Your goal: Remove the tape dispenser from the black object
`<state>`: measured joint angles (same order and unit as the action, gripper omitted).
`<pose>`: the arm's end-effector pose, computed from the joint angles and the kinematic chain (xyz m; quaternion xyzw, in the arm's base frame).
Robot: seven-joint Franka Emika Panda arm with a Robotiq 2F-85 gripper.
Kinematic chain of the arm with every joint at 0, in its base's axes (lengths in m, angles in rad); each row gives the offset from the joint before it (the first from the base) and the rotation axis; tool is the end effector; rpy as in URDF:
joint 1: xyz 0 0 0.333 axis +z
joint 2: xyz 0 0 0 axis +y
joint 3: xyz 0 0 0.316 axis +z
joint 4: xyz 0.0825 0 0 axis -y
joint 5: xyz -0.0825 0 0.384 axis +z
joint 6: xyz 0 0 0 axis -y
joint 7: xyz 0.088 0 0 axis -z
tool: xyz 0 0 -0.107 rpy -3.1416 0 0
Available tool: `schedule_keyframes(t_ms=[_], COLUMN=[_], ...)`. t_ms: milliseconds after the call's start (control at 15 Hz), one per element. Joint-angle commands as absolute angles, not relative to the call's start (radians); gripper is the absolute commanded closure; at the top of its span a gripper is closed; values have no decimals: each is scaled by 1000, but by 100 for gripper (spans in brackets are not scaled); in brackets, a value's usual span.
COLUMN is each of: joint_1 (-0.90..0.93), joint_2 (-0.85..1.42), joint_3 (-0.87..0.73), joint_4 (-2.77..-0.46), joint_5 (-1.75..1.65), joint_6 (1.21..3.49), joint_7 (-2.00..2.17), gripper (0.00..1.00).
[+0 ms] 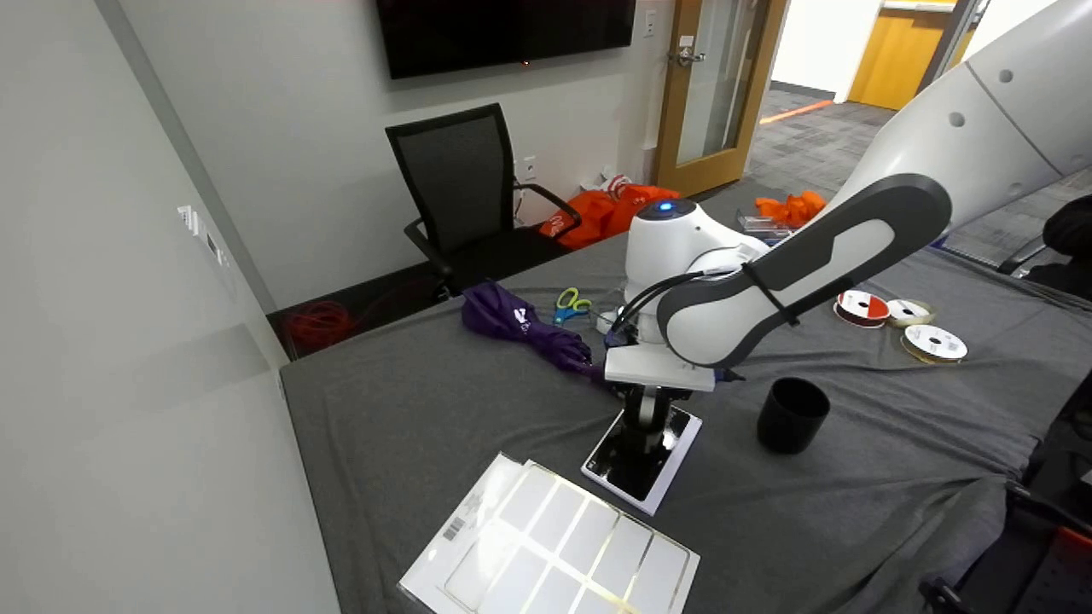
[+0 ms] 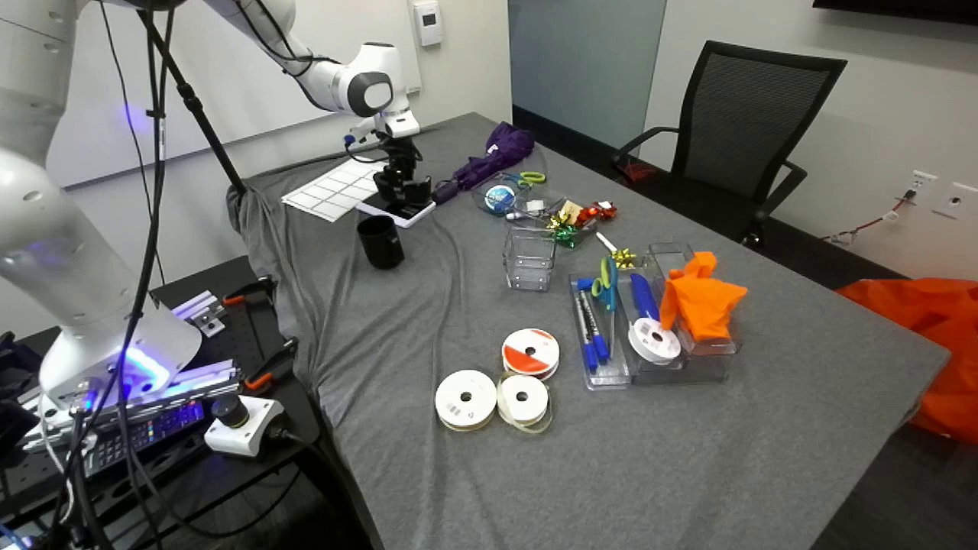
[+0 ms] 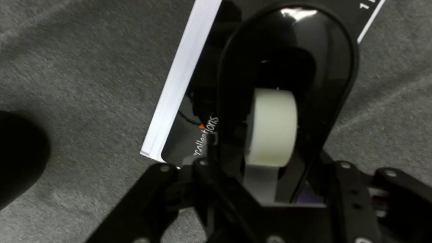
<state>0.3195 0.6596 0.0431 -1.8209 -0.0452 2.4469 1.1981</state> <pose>0.6028 0.2270 0.1702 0.9192 -0.3935 -0.0110 0.0121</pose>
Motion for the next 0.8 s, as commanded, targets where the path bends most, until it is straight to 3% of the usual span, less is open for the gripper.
schedule_keyframes(t_ms=[0,733], joint_1=[329,257], joint_2=[547,277], joint_3=[30,-42], joint_4=[-1897,-2110], joint_5=[-25,-75], joint_6=[2448,2411], joint_7=[1210,1286], gripper=[64,64])
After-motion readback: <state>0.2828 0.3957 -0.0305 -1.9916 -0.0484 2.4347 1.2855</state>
